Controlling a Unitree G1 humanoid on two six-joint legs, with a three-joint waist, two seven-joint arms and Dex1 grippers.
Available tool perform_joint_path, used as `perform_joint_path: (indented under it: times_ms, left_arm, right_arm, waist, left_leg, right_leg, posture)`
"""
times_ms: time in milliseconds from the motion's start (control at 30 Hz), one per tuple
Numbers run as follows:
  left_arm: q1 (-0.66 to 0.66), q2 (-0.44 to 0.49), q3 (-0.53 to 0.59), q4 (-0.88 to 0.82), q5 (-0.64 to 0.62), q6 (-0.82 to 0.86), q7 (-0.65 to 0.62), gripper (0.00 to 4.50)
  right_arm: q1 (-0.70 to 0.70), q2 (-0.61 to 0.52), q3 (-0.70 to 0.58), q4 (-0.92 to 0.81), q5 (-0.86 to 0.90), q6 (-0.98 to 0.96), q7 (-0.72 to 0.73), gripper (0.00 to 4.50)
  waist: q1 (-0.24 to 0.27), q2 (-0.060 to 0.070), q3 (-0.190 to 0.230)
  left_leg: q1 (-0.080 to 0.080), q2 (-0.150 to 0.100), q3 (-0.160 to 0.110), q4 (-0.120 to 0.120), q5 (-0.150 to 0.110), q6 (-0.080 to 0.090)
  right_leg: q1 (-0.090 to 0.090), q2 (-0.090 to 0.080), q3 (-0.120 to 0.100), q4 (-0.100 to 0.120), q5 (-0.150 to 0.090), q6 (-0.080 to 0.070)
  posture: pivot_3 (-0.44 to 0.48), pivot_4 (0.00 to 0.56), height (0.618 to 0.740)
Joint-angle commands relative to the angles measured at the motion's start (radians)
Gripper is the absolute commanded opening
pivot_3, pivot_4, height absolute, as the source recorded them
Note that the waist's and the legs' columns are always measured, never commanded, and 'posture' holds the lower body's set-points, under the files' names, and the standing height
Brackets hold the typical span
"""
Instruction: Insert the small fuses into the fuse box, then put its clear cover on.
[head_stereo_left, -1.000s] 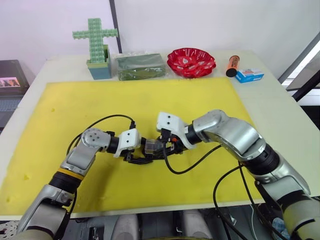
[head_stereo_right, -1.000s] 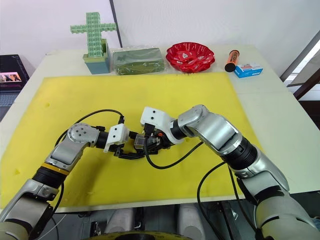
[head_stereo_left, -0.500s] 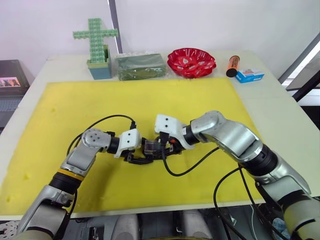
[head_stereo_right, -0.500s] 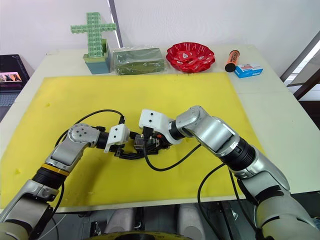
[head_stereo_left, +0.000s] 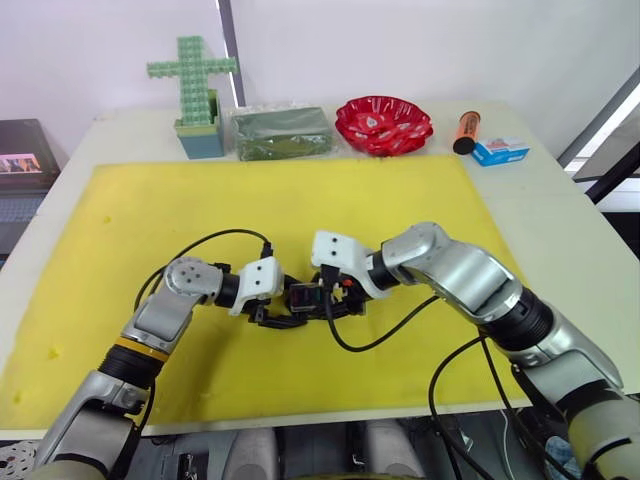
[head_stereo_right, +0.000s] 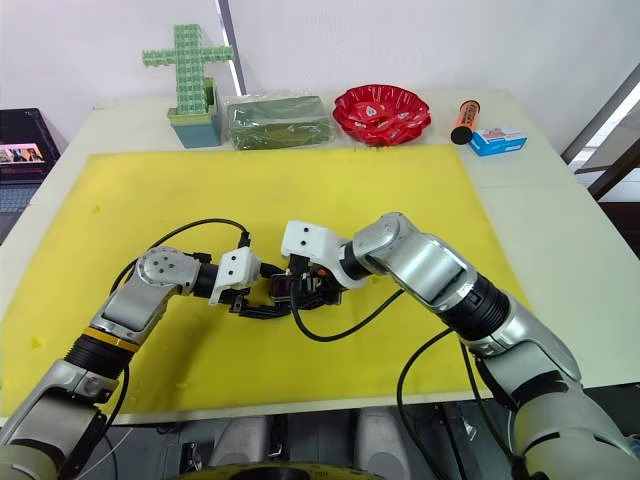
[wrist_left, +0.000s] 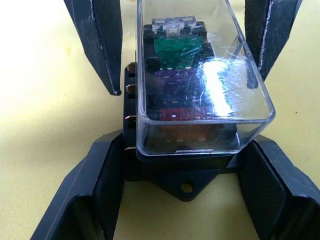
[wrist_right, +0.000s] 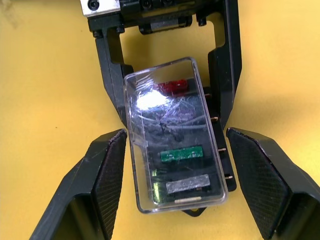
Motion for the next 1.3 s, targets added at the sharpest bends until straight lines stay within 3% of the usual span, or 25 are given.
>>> perform_joint_path:
  times_ms: [33,1300]
  left_arm:
    - [0.007,-0.006,0.0,-0.01,0.013,0.008,0.019,2.98]
    - [0.005,-0.021,-0.008,-0.007,0.015,0.0,0.017,2.98]
  right_arm:
    - [-0.036,0.002,-0.041,-0.009,0.001,-0.017,0.01,3.42]
    - [-0.046,-0.013,-0.081,-0.035,0.031,-0.005,0.056,3.42]
  waist:
    - [0.001,0.0,0.0]
    - [0.015,0.0,0.0]
  left_leg:
    - [0.0,0.0,0.0,0.0,0.0,0.0]
    - [0.0,0.0,0.0,0.0,0.0,0.0]
  right_leg:
    - [0.0,0.0,0.0,0.0,0.0,0.0]
    - [0.0,0.0,0.0,0.0,0.0,0.0]
  posture:
    - [0.0,0.15,0.74]
    - [0.0,0.15,0.74]
